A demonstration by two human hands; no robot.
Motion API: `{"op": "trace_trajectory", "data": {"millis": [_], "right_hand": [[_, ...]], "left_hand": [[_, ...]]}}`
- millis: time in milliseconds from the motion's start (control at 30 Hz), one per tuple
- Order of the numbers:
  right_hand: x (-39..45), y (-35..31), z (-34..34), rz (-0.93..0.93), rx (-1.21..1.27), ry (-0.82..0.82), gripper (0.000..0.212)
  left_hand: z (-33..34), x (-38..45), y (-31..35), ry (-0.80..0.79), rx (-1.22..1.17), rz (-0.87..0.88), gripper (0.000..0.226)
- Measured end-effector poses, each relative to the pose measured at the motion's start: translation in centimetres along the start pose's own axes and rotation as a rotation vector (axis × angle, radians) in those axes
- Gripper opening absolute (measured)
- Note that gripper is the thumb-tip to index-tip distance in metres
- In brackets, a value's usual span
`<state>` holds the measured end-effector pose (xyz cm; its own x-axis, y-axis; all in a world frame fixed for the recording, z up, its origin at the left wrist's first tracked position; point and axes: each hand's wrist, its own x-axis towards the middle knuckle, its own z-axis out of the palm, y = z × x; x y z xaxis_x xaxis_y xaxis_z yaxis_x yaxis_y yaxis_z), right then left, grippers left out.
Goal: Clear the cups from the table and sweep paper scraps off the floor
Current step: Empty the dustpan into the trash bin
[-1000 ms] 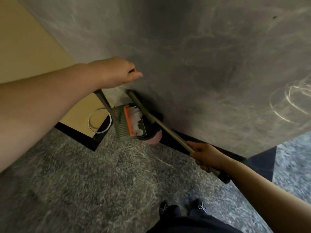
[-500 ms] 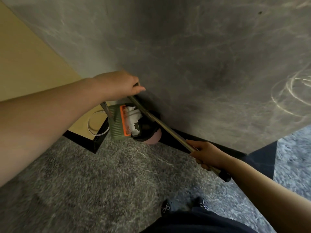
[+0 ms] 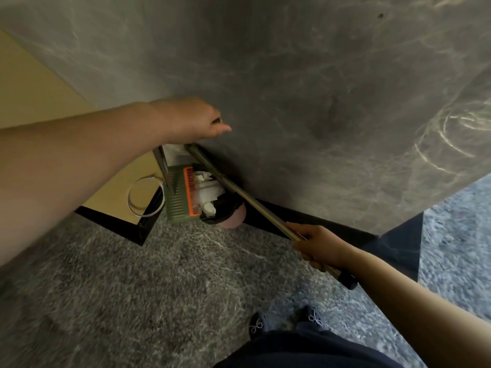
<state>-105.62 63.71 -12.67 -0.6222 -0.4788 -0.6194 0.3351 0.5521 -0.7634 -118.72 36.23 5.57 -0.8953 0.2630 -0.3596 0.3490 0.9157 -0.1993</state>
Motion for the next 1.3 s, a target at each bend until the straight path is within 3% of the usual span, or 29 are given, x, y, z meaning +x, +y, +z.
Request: {"op": "trace_trajectory", "data": {"millis": [167, 300, 467, 667, 933, 1300], "right_hand": [[-0.4, 0.5, -0.1, 0.0, 0.018, -0.011, 0.058], [-0.4, 0.8, 0.1, 0.006, 0.01, -0.006, 0.06], [-0.5, 1.6, 0.7, -0.003, 0.035, 0.002, 0.06], [-0.1, 2.5, 1.0, 0.027, 0.068, 0.004, 0.062], [-0.1, 3.2, 1.1, 0.031, 0.089, 0.004, 0.063], [-0.2, 3.1, 1.4, 0.011, 0.08, 0.001, 0.062]], "left_hand": [[1.3, 0.0, 1.9, -0.038, -0.02, 0.01, 0.037], [-0.4, 1.1, 2.2, 0.019, 0.008, -0.018, 0.041], [1.1, 1.4, 5.5, -0.061, -0.024, -0.02, 0.045], [-2.1, 1.8, 4.9, 0.025, -0.062, -0.056, 0.053], [-1.7, 0.4, 5.1, -0.018, -0.083, -0.128, 0.041], [-2.0, 0.7, 6.0, 0.037, -0.065, -0.099, 0.05]]}}
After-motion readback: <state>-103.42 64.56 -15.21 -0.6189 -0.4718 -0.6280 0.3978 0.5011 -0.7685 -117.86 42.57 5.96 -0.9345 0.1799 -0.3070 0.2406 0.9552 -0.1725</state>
